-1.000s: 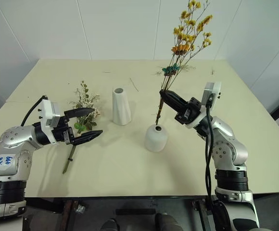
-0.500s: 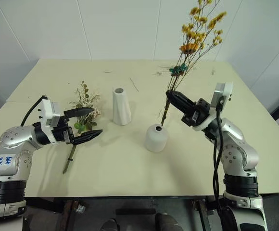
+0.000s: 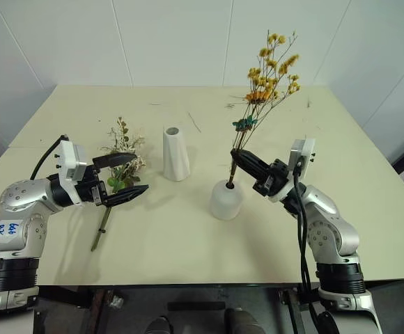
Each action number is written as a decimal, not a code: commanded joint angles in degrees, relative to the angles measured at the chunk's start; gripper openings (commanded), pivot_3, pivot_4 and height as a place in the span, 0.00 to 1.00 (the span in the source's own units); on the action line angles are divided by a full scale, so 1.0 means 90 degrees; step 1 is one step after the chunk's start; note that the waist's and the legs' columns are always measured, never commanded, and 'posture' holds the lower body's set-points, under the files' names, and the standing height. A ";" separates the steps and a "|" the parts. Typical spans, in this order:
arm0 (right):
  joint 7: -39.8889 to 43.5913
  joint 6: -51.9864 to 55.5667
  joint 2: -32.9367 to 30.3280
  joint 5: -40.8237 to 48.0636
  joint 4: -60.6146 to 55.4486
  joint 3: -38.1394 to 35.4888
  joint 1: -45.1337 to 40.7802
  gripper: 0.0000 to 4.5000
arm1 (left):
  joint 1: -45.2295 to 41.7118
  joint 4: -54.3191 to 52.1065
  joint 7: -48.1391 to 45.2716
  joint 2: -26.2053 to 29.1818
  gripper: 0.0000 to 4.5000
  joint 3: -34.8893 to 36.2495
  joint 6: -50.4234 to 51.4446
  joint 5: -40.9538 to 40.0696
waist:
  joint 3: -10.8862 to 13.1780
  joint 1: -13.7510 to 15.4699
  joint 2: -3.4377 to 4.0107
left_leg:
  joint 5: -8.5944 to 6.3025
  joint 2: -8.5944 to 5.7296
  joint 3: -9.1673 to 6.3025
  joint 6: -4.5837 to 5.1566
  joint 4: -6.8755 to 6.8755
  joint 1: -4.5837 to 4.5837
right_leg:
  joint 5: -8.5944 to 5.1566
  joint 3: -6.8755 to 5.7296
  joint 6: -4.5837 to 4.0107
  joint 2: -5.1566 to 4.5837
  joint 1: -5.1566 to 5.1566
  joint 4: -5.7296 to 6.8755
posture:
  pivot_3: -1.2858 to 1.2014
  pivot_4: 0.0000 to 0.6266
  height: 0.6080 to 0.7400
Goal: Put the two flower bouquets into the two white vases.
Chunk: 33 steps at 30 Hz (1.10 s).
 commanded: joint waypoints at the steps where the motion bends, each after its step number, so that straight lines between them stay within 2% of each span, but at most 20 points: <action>1: 0.0026 -0.0298 0.0032 -0.0050 -0.0056 -0.0020 0.0038 0.01 | -0.0126 -0.0089 -0.0012 0.0084 1.00 0.0088 -0.0076 0.0021 | 0.0000 0.0004 0.0000 | 0.0000 0.0000 0.0000 0.0000 0.0000 0.0000 | 0.0000 0.0000 0.0000 0.0000 0.0000 0.0000 | 0.52 0.24 1.00; 13: 0.0181 -0.1423 0.0042 -0.0805 -0.0143 0.0396 0.0592 0.01 | -0.0109 -0.0063 -0.0002 0.0119 1.00 0.0148 -0.0114 0.0025 | 0.0000 0.0008 -0.0001 | 0.0000 0.0000 -0.0001 0.0000 -0.0004 -0.0002 | 0.0000 -0.0001 0.0000 0.0000 0.0001 -0.0007 | 0.52 0.24 1.00; 17: 0.0118 -0.1674 0.0034 -0.0910 -0.0142 0.0425 0.0657 0.21 | -0.0083 -0.0052 0.0011 0.0137 1.00 0.0187 -0.0119 0.0018 | 0.0000 0.0002 -0.0001 | 0.0000 0.0000 0.0001 0.0000 -0.0003 -0.0002 | 0.0000 0.0000 0.0000 0.0000 0.0000 -0.0008 | 0.52 0.24 1.00; 19: 0.0126 -0.1838 -0.0053 -0.0989 -0.0239 0.0388 0.0757 0.36 | -0.0012 -0.0072 0.0038 0.0158 1.00 0.0239 -0.0111 0.0015 | 0.0000 0.0007 -0.0001 | 0.0000 0.0000 0.0000 0.0000 -0.0004 -0.0001 | 0.0000 -0.0001 0.0000 0.0000 0.0001 -0.0007 | 0.52 0.24 1.00; 27: 0.0855 -0.1635 -0.1181 -0.0602 -0.0328 -0.0089 0.0745 0.95 | 0.0307 0.0125 0.0442 0.0680 1.00 0.0314 0.0049 0.0522 | 0.0000 0.0008 -0.0001 | -0.0001 0.0001 -0.0001 0.0000 -0.0009 -0.0003 | -0.0001 -0.0002 -0.0002 0.0000 0.0001 -0.0017 | 0.52 0.24 1.00; 28: 0.1046 -0.1543 -0.1425 -0.0546 -0.0234 -0.0173 0.0712 0.99 | 0.0312 0.0221 0.0617 0.0844 1.00 0.0283 0.0280 0.0681 | 0.0000 0.0007 -0.0001 | -0.0001 0.0001 -0.0001 0.0001 -0.0009 -0.0003 | -0.0002 -0.0002 -0.0003 0.0000 0.0001 -0.0017 | 0.52 0.24 1.00; 31: 0.1669 -0.1364 -0.2241 -0.0428 0.0064 -0.0426 0.0598 0.99 | 0.0372 0.0500 0.1052 0.1418 1.00 0.0037 0.1139 0.1248 | 0.0001 0.0003 0.0001 | -0.0002 0.0000 0.0002 0.0001 -0.0007 -0.0003 | -0.0001 -0.0001 -0.0003 0.0000 0.0002 -0.0021 | 0.52 0.24 1.00; 33: 0.1834 -0.1230 -0.2538 -0.0291 0.0085 -0.0521 0.0526 0.99 | 0.0367 0.0574 0.1244 0.1621 1.00 -0.0137 0.1711 0.1420 | 0.0001 0.0007 0.0000 | -0.0004 0.0000 0.0003 0.0005 -0.0007 -0.0003 | -0.0003 0.0000 -0.0004 -0.0001 0.0002 -0.0022 | 0.52 0.24 1.00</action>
